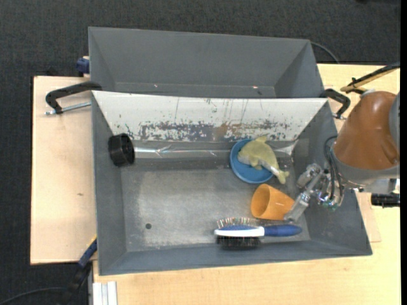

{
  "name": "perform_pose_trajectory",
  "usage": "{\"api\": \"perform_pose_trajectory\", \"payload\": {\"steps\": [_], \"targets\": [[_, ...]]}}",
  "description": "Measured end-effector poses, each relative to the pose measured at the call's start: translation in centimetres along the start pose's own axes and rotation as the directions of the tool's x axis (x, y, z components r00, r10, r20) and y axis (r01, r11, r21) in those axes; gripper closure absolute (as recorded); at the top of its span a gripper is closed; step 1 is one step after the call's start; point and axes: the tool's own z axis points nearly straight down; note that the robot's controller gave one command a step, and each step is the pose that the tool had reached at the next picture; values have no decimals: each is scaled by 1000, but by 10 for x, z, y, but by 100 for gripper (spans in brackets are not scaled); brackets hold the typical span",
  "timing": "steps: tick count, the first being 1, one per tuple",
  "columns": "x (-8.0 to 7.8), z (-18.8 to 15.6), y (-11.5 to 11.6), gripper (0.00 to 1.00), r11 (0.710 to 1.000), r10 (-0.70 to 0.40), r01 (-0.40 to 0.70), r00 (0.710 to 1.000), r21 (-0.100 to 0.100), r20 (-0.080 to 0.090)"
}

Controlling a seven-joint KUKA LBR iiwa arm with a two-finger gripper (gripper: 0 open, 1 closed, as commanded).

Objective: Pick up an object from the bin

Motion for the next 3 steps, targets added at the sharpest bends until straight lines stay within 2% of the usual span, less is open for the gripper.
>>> {"api": "perform_pose_trajectory", "payload": {"steps": [1, 2, 3], "targets": [[19, 43, 20, 0, 1000, -1, 2, 1000, 1, -11], [66, 41, 94, 0, 998, 69, -69, 998, 1, -8], [62, 37, 94, 100, 997, 74, -74, 997, -4, -6]]}}
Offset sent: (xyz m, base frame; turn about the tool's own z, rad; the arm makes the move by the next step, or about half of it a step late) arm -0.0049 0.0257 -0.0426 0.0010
